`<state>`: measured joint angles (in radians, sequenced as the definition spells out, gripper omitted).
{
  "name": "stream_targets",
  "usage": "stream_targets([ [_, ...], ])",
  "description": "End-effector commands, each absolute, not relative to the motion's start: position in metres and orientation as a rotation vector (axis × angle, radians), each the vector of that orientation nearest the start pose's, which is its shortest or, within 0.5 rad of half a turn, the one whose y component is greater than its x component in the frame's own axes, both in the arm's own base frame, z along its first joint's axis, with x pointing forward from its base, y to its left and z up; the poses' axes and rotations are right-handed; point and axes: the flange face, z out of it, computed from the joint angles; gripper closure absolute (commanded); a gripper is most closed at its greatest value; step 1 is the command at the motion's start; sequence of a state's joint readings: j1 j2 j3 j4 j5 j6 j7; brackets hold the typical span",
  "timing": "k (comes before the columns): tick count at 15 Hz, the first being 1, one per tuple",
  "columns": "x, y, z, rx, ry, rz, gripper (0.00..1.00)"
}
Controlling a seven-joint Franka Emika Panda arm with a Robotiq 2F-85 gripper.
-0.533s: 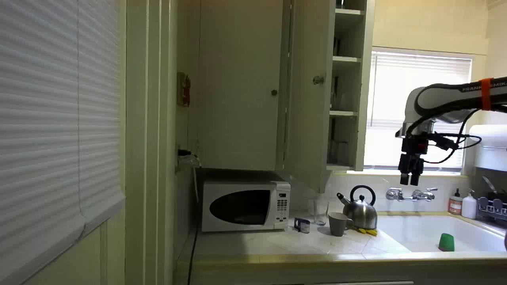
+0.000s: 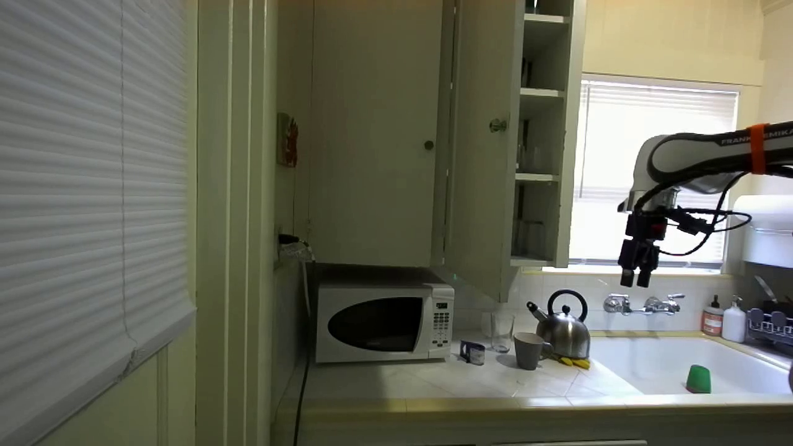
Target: Move the grey mug to the open cabinet
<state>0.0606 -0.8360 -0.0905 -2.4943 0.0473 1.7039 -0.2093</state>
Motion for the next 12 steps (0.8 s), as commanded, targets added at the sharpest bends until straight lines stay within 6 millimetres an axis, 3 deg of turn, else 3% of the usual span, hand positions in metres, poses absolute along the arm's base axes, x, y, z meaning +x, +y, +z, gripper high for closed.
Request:
stream_targets([
  [1,0.351,-0.04,0.536,-3.108,-0.296,-0.255,0.0],
  [4,0.401,-0.056,0.52,-3.178,-0.33,-0.417,0.0],
  [7,0.452,-0.062,0.487,-3.165,-0.274,-0.488,0.0],
  [12,0.509,-0.07,0.431,-3.112,-0.15,-0.412,0.0],
])
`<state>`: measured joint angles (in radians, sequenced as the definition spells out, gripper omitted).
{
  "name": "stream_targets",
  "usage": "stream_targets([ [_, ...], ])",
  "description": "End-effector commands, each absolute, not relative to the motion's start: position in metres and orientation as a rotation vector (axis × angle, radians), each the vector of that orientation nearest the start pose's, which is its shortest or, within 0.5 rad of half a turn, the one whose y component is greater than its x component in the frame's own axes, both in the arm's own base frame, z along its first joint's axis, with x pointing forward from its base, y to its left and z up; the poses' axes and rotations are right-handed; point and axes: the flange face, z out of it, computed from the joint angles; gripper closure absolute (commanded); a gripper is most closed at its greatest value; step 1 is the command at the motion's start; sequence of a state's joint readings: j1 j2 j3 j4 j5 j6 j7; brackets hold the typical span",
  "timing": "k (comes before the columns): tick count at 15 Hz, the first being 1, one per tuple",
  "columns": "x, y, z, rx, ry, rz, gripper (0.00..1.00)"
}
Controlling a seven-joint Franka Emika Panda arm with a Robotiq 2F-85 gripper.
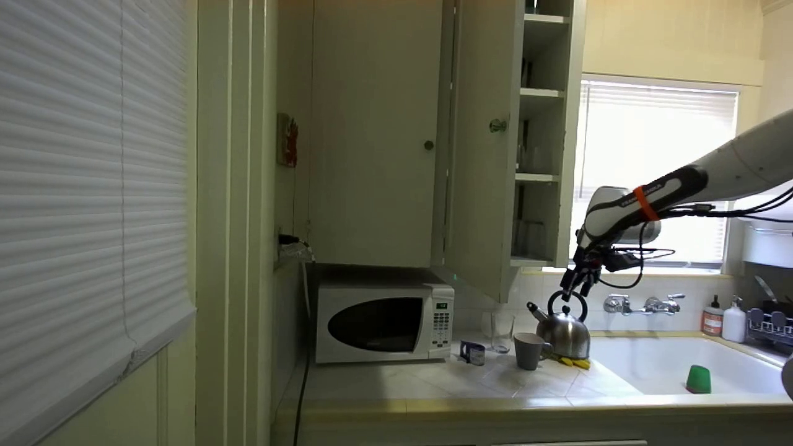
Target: Move the grey mug to the open cabinet
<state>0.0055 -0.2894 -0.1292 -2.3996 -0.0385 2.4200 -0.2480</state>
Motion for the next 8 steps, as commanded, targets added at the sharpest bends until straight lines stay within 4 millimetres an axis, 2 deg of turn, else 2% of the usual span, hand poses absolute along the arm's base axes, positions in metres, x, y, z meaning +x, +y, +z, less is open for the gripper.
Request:
stream_targets([
  [1,0.484,-0.063,0.446,-3.136,-0.205,-0.45,0.0],
  [4,0.505,-0.067,0.428,-3.128,-0.164,-0.401,0.0],
  [8,0.509,-0.068,0.432,-3.127,-0.159,-0.413,0.0],
])
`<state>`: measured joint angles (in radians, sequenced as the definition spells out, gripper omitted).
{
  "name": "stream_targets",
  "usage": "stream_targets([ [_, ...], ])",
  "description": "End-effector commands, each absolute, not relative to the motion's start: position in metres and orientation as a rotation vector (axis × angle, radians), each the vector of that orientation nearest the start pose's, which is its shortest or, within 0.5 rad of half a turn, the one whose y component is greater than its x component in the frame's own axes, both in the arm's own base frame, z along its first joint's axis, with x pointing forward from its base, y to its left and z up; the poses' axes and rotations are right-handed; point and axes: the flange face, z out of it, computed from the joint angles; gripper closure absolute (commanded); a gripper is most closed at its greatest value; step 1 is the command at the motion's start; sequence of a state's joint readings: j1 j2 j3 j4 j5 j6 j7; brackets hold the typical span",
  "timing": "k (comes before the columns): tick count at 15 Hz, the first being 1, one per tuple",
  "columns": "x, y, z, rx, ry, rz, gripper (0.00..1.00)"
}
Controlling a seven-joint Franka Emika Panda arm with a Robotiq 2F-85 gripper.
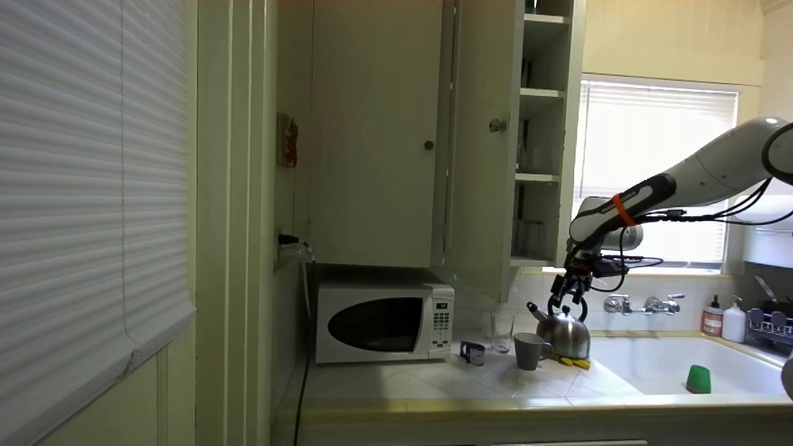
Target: Move the grey mug to the open cabinet
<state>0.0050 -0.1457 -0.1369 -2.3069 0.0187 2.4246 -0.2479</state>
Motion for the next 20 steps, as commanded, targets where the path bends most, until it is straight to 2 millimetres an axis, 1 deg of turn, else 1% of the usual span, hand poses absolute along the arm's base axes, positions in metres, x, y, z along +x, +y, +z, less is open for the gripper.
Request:
stream_targets([
  [1,0.509,-0.068,0.432,-3.127,-0.159,-0.413,0.0],
  [5,0.509,-0.068,0.432,-3.126,-0.159,-0.413,0.0],
  [10,0.519,-0.066,0.418,-3.121,-0.131,-0.458,0.0],
  [12,0.525,-0.066,0.409,-3.124,-0.135,-0.497,0.0],
  [14,0.533,-0.072,0.4,-3.113,-0.131,-0.56,0.0],
  [20,0.557,-0.084,0.354,-3.05,-0.096,-0.669,0.0],
])
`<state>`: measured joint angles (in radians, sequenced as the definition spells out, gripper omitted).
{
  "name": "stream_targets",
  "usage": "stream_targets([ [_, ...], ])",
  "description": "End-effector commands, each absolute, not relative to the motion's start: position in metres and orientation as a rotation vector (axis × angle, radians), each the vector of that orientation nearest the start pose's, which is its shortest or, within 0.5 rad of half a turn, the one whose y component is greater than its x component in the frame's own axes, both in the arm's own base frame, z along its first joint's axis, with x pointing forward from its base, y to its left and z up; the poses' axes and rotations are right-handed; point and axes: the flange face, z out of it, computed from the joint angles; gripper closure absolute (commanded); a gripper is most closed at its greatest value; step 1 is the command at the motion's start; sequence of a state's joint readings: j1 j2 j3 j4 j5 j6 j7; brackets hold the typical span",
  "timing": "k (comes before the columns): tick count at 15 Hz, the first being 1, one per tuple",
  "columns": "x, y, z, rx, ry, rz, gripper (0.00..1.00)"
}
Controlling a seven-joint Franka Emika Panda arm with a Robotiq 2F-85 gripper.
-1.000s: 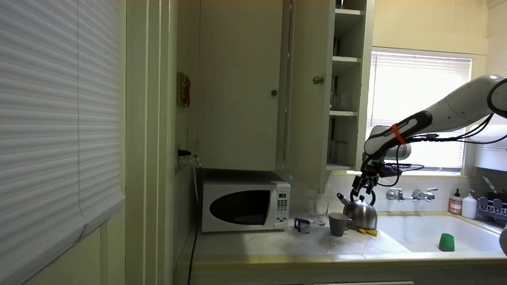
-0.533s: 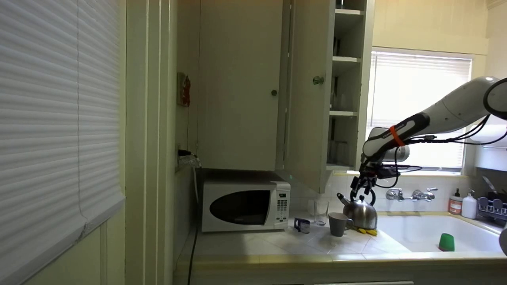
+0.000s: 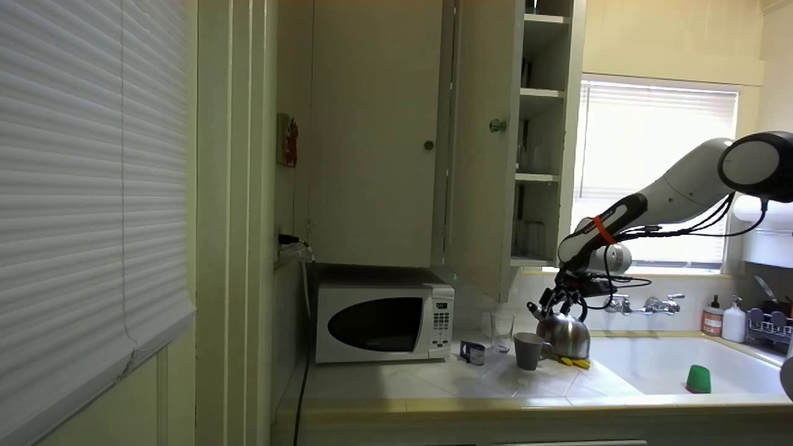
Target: Move the grey mug to the open cabinet
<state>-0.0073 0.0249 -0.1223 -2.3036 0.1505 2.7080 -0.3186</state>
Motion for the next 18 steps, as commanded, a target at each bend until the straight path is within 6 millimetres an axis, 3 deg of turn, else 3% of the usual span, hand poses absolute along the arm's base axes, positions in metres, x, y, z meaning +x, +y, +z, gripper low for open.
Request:
stream_targets([
  [1,0.561,-0.086,0.346,-3.046,-0.104,-0.707,0.0],
  [12,0.607,-0.103,0.282,-2.988,-0.07,-0.798,0.0],
  [14,0.612,-0.106,0.271,-2.983,-0.049,-0.78,0.04],
  [15,0.613,-0.108,0.266,-2.986,-0.037,-0.765,0.11],
  [16,0.613,-0.109,0.262,-2.991,-0.031,-0.753,0.27],
  [17,0.613,-0.11,0.258,-2.998,-0.023,-0.738,0.36],
  [18,0.612,-0.111,0.255,-3.001,-0.021,-0.729,0.39],
])
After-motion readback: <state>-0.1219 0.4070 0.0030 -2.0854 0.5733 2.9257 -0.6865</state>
